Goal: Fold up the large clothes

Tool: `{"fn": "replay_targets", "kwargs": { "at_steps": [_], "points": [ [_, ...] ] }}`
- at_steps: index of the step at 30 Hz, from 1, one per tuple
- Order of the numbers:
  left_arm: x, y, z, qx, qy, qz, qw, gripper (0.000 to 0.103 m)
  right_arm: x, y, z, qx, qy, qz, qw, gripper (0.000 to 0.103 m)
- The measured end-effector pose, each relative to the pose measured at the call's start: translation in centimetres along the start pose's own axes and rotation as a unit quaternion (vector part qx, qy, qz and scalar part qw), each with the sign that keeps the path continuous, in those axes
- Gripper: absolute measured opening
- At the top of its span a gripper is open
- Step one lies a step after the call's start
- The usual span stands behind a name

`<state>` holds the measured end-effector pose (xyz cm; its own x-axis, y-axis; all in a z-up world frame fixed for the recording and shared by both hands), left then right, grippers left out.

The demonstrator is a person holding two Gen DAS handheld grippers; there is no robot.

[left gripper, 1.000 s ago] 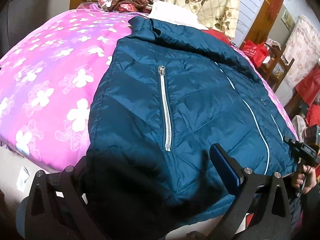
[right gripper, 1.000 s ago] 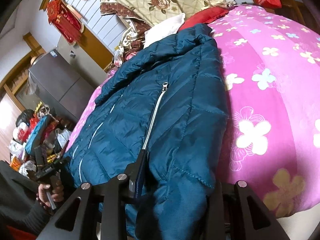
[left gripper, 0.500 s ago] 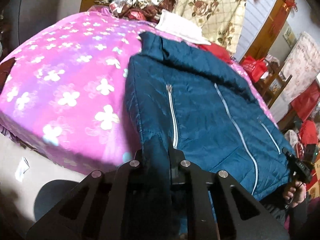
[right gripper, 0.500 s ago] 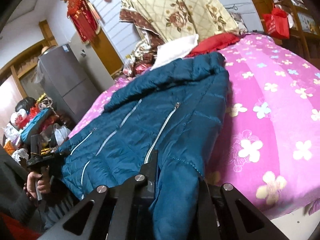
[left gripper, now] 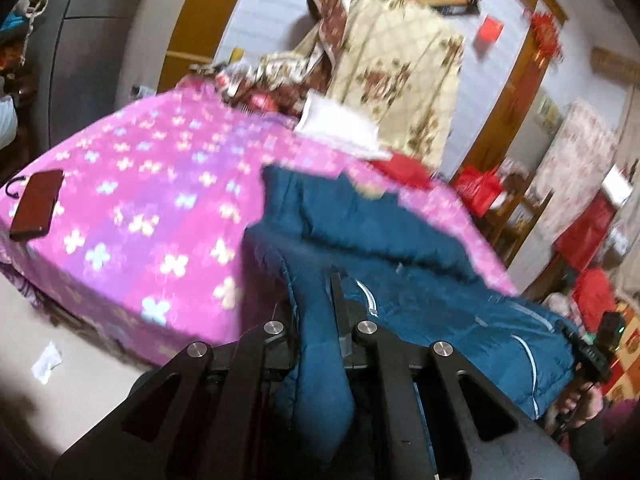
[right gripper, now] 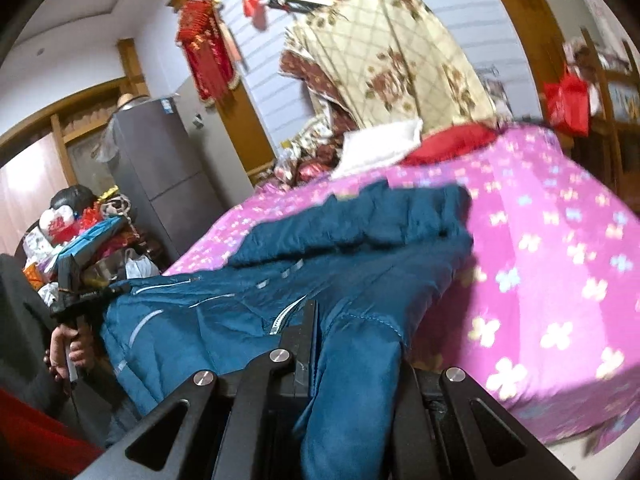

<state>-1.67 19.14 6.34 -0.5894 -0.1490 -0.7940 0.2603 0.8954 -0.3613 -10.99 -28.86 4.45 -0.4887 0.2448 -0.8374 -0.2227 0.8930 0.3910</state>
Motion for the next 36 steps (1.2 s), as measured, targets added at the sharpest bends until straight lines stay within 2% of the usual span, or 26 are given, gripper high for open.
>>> {"fn": "replay_targets", "kwargs": {
  "at_steps": [8,12,15,19,24,28,29,33,36],
  "points": [
    [-4.9,-2.4,-4.6,0.034,-0.074,0.004,0.9966,0.006,-4.7,2.8,-3.9,-0.022,-0.061,-0.036,0.997,0.008],
    [-5.3,-1.3,-1.9,0.025,-0.060,-0.021,0.9976,0.006,-4.4,1.9,-2.5,-0.017,-0.052,-0.019,0.998,0.008],
    [-6.7,-0.7,0.2,0.021,-0.066,-0.033,0.9971,0.006,-4.9,1.4,-1.3,-0.013,-0.052,-0.017,0.998,0.008],
    [-10.5,-0.9,3.2,0.025,-0.081,-0.037,0.9957,0.006,-8.1,0.2,1.0,-0.011,-0.077,-0.001,0.997,0.008],
    [-15.6,-0.8,11.0,-0.001,-0.078,-0.018,0.9968,0.006,-13.2,-3.2,6.5,0.010,-0.098,0.019,0.995,0.008],
    [-16.8,0.4,19.9,-0.079,-0.060,0.021,0.9949,0.006,-15.3,-7.2,13.3,0.048,-0.083,0.035,0.995,0.008],
    [-16.6,0.7,21.5,-0.092,-0.055,0.026,0.9939,0.006,-15.5,-8.6,15.6,0.063,-0.071,0.036,0.995,0.008],
    [-14.2,3.3,30.6,-0.150,0.011,0.025,0.9884,0.006,-15.1,-13.8,22.8,0.095,-0.020,0.080,0.992,0.008],
    [-11.8,4.9,35.2,-0.173,0.059,0.017,0.9830,0.006,-13.8,-16.5,26.9,0.114,0.028,0.105,0.988,0.008]
  ]
}}
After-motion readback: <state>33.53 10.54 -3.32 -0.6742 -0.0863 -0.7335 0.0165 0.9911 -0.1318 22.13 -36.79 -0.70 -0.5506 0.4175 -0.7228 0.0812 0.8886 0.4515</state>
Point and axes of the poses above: each gripper's, at about its wrist camera, not at the fingertips, and z roughly the way its jaws point, y to its left, x to its underside, the point moved 9 cm from there along z, roughly the way its jaws point, and after that the axes turned 4 degrees about z, right-handed, at the moved point
